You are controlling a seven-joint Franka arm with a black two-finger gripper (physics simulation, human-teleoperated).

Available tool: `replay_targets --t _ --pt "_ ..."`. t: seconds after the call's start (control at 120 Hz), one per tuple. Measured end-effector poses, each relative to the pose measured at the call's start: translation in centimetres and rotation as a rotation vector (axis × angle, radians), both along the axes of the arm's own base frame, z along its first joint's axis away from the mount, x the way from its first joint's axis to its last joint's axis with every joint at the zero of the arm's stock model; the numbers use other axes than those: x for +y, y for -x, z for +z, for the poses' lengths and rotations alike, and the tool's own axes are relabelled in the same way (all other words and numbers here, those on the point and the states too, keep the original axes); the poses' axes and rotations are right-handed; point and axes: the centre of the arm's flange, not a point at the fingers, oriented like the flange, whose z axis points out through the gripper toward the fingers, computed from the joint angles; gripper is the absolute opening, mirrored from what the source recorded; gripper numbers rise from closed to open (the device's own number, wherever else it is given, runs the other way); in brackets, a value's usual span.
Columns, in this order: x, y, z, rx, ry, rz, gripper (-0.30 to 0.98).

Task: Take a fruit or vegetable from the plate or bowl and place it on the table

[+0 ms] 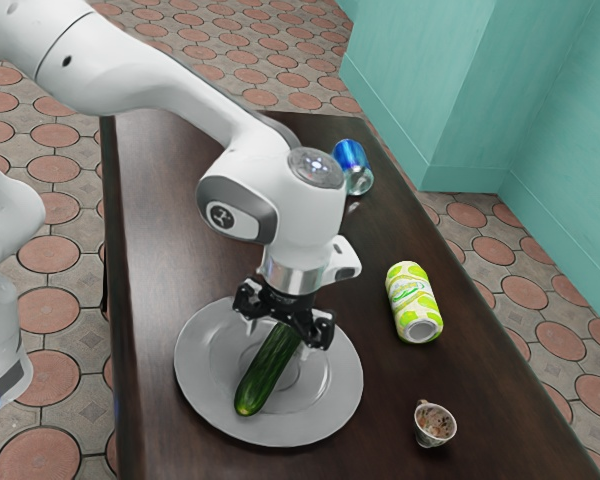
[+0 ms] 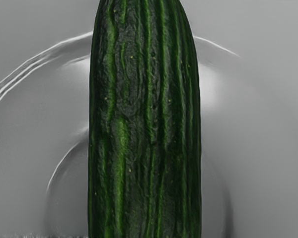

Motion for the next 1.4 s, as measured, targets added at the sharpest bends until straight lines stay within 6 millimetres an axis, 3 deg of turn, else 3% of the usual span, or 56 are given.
replay_targets --t 0.45,0.883,1.4 --pt "0.0 0.5 -1.9 0.031 0.031 0.064 0.69" --pt "0.2 -0.4 -3.5 0.052 0.061 0.107 0.69" --pt "0.0 -0.4 -4.3 0.065 0.084 0.113 0.69"
